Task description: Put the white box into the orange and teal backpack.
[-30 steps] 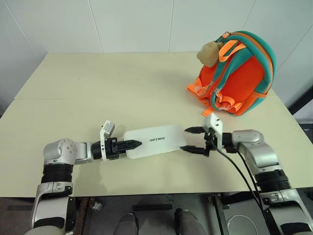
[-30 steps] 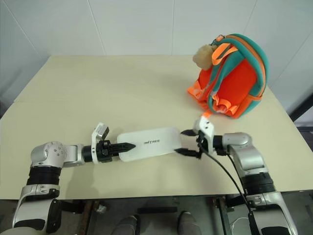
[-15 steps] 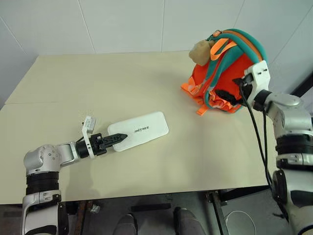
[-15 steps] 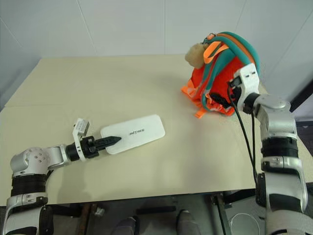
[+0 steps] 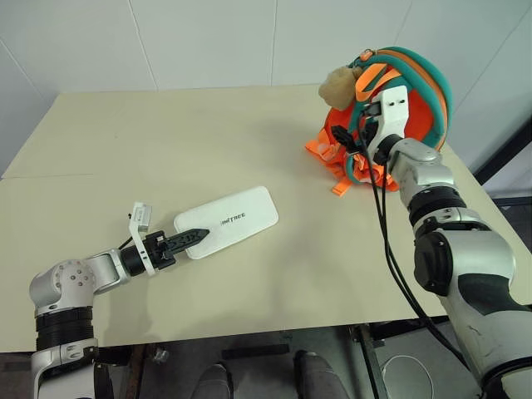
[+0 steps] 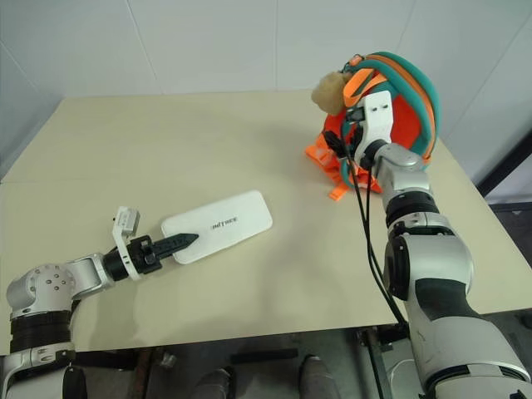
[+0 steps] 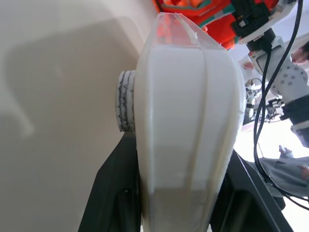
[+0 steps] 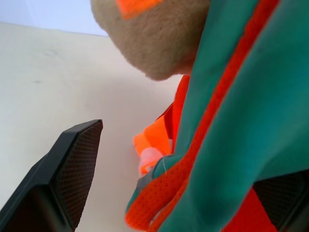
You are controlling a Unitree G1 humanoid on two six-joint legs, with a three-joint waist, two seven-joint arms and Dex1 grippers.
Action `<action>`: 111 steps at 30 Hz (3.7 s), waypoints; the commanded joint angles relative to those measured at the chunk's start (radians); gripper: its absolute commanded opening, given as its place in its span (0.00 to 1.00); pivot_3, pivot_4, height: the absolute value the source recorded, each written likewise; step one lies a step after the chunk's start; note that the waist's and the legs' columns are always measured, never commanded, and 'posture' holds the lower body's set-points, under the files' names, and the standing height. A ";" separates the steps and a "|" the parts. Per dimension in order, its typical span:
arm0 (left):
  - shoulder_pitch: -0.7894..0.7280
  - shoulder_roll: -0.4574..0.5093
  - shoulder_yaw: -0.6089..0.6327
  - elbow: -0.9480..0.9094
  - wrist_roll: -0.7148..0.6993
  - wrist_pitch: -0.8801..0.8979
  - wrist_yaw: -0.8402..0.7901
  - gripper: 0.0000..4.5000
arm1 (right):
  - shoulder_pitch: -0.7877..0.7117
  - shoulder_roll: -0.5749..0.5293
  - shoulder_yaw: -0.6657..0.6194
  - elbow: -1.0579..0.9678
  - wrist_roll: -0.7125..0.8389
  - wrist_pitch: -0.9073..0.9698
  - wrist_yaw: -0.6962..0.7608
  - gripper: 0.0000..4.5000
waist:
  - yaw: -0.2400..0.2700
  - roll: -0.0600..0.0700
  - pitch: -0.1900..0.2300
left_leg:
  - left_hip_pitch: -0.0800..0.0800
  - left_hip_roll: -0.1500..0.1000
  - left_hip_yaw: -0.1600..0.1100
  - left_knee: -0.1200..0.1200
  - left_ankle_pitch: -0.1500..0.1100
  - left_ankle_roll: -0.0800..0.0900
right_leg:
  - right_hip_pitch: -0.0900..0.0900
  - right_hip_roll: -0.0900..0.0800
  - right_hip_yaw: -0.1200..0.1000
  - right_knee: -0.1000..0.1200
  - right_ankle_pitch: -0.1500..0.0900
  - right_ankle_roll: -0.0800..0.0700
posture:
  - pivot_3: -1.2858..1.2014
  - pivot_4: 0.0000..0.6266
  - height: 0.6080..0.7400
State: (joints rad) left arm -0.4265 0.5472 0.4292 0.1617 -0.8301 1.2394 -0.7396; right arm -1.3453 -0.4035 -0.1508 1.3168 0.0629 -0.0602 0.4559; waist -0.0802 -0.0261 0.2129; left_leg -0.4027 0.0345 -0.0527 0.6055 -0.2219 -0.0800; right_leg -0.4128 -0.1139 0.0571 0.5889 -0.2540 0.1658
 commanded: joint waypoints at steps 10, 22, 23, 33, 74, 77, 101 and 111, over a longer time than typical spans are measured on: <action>0.058 -0.034 0.097 -0.086 -0.062 -0.049 0.124 0.28 | -0.026 0.089 -0.124 -0.003 0.089 -0.135 0.257 0.17 | -0.015 0.000 0.000 | 0.001 0.000 0.000 0.000 0.001 -0.001 | 0.000 0.001 0.000 0.002 0.000 0.000 | 0.52 0.24 1.00; 0.068 -0.012 0.131 -0.113 -0.093 -0.103 0.144 0.28 | -0.021 0.097 -0.109 -0.096 0.145 0.031 0.677 0.01 | -0.022 0.000 0.000 | 0.001 0.000 0.000 0.000 0.001 -0.001 | 0.000 0.001 0.000 0.002 0.000 0.000 | 0.52 0.24 1.00; 0.074 -0.008 0.131 -0.115 -0.088 -0.117 0.139 0.28 | -0.017 0.095 -0.105 -0.118 0.153 0.050 0.711 0.01 | -0.023 0.000 0.000 | 0.001 0.000 0.000 -0.001 0.001 -0.001 | 0.000 0.001 0.000 0.003 0.000 0.000 | 0.52 0.24 1.00; 0.121 0.030 0.203 -0.105 -0.096 -0.297 0.069 0.28 | 0.282 -0.027 0.023 -0.986 0.456 0.770 0.969 0.01 | -0.004 0.001 0.000 | -0.002 0.001 -0.001 -0.002 0.000 -0.004 | -0.003 0.001 0.000 0.003 -0.002 0.001 | 0.52 0.24 1.00; 0.237 0.288 0.092 -0.414 -0.117 -0.555 -0.286 0.28 | 0.430 -0.278 0.273 -1.056 0.569 0.924 1.096 0.01 | 0.026 -0.001 0.000 | -0.002 0.001 0.002 0.008 -0.009 0.002 | -0.002 0.000 0.000 0.002 -0.009 -0.009 | 0.52 0.24 1.00; 0.186 0.299 0.044 -0.346 -0.054 -0.611 -0.311 0.28 | 0.441 -0.284 0.270 -1.076 0.575 0.933 1.095 0.01 | 0.026 -0.001 0.000 | -0.002 0.001 0.002 0.008 -0.009 0.002 | -0.002 0.001 0.000 0.002 -0.009 -0.009 | 0.52 0.24 1.00; -0.623 0.264 -0.552 0.054 0.461 -0.720 -0.452 0.28 | 0.450 -0.291 0.294 -1.141 0.597 0.934 1.124 0.01 | 0.050 -0.001 0.000 | -0.003 0.001 0.002 0.009 -0.009 0.003 | -0.002 0.002 0.000 0.005 -0.007 0.001 | 0.52 0.24 1.00; -0.769 -0.063 -0.642 0.283 0.556 -0.610 -0.343 0.28 | 0.455 -0.231 0.286 -1.163 0.602 0.916 1.080 0.01 | 0.045 0.000 0.001 | -0.003 0.001 0.001 0.009 -0.009 0.003 | -0.003 0.002 0.001 0.010 -0.009 0.003 | 0.52 0.24 1.00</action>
State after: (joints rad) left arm -1.1772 0.4931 -0.2441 0.4382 -0.2692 0.6425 -1.0951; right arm -0.8908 -0.6477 0.1478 0.1969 0.6478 0.8704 1.5280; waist -0.0354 -0.0263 0.2137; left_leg -0.4061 0.0358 -0.0516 0.6147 -0.2310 -0.0767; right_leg -0.4157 -0.1121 0.0581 0.5990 -0.2632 0.1692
